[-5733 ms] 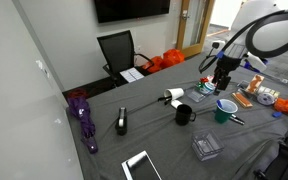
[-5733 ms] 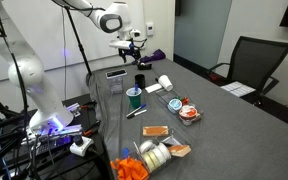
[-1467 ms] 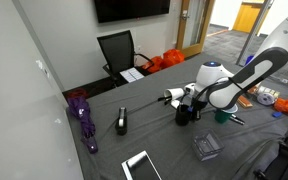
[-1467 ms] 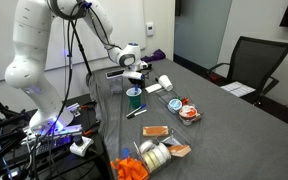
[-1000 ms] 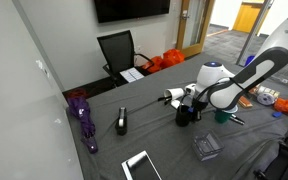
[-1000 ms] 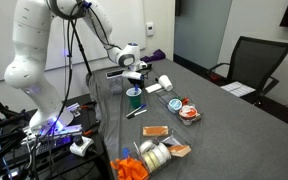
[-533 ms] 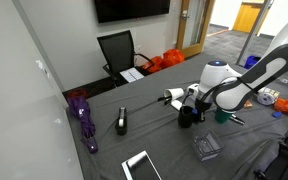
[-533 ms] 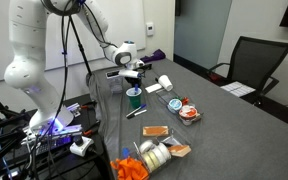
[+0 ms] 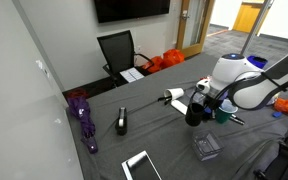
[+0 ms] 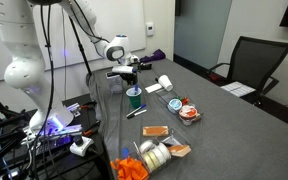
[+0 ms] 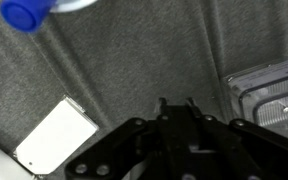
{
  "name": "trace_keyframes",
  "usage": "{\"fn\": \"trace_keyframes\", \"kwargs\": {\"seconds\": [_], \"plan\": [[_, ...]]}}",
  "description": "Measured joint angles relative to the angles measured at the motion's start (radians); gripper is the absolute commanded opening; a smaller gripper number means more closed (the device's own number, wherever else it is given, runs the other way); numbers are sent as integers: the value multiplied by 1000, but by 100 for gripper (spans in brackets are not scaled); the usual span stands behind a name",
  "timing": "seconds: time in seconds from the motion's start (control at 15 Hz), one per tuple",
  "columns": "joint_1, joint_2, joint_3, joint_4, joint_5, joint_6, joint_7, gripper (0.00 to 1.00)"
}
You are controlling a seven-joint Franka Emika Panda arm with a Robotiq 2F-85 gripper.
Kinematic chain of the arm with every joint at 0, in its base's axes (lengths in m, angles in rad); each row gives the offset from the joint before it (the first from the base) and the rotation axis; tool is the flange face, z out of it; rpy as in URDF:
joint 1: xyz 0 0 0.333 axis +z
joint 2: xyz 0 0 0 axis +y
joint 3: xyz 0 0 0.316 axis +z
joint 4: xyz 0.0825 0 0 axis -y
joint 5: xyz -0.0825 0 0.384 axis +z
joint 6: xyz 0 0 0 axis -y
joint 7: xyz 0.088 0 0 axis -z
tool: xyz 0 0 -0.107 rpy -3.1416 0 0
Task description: Move the black cup to the right
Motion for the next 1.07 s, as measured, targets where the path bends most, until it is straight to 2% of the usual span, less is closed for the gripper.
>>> {"fn": "trace_keyframes", "kwargs": {"seconds": [0.27,0.47,0.67,0.87,1.07], "plan": [[-1,-111,0,-92,55,0,-79,5],[0,-199,0,-159,162,-10,-188,5],[11,-292,-18,-212,260,-85,-288,5],[28,-385,-81,-255,234,-195,-322,5],[28,-456,-153,-302,125,-259,-337,5]]}}
